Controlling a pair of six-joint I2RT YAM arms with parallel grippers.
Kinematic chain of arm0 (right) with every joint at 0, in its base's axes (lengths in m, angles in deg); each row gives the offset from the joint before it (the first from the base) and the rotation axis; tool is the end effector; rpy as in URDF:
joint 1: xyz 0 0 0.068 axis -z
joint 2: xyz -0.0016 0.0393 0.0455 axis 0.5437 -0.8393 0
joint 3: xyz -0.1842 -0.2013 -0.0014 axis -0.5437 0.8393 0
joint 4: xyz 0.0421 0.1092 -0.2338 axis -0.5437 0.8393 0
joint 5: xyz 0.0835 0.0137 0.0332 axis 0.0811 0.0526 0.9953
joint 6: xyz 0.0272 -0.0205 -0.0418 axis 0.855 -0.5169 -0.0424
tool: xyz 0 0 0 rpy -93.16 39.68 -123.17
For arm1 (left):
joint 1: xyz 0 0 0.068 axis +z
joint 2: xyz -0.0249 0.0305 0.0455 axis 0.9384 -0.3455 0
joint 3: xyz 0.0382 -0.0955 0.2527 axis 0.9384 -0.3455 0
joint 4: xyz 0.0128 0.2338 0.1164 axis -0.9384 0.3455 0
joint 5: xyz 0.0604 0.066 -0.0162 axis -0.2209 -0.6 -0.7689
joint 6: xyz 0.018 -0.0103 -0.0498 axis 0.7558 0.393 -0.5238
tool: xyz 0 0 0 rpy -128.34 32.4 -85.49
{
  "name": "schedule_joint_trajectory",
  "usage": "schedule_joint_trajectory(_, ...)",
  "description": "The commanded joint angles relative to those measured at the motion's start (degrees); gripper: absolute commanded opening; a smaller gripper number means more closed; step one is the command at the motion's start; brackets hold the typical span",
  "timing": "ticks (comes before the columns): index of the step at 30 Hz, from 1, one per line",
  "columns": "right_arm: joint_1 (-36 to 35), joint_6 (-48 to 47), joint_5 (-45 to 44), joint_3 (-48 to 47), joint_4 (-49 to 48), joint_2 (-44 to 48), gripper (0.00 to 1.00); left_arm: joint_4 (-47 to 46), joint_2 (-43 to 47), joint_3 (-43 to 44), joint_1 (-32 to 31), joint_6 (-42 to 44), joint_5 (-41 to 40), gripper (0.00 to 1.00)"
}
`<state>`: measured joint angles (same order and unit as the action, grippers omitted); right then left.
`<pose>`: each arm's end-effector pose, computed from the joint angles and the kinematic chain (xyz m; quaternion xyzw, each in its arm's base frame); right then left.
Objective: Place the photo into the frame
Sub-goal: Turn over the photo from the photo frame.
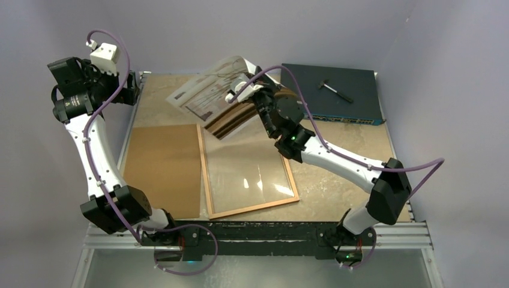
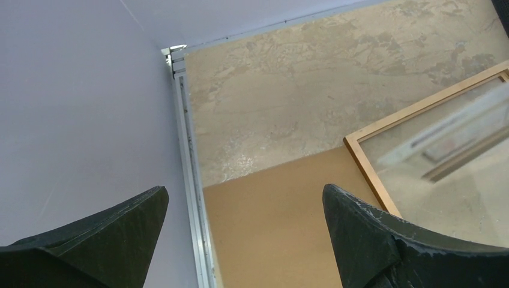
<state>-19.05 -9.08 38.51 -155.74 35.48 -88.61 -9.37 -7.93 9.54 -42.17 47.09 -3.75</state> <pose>0.2337 0.2740 0.4206 -0.3011 0.4591 -0.1338 0.8250 0.2667 0.1186 0.4467 0.0932 0.8349 -0.0066 0.5425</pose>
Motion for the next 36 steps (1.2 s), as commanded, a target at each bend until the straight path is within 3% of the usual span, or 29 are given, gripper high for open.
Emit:
schedule_joint_trajectory(1,-1.27,-4.81,-7.46,-2.33,-5.2,3.23,0.0,-0.45,1.19,0.91,-0.19,-0.95,1.93,1.0)
schedule_joint_trajectory(8,-9.51,-9.05,-9.48,4.3,-1.36,6.02,0.0,-0.34,1.38,-0.03,-0.18,-0.72,1.86,1.0)
schedule_joint_trajectory(12,-18.08,-1.6,-11.98,7.72,10.93,6.44,0.0,-0.24,1.47,-0.6,-0.19,-0.35,1.63,1.0)
schedule_joint_trajectory(16,-25.72,11.83,-11.54,9.22,26.7,2.88,0.0,-0.63,1.82,-1.29,-0.19,-0.39,2.01,1.0)
schedule_joint_trajectory(20,-31.14,27.14,-7.1,2.43,46.44,-7.82,0.0,-0.4,1.87,-1.75,-0.15,-0.55,2.59,1.0)
schedule_joint_trajectory(23,-34.22,34.63,-1.59,-3.1,56.05,-15.87,0.0,0.12,1.89,-1.85,-0.17,0.2,2.58,1.0)
schedule_joint_trajectory(29,-35.55,43.25,6.38,-9.66,61.1,-22.77,0.0,0.55,2.19,-1.81,-0.19,1.09,2.33,1.0)
schedule_joint_trajectory(36,-35.55,57.15,5.81,-19.69,67.08,-30.5,0.0,1.23,2.33,-1.79,-0.18,2.13,2.36,1.0)
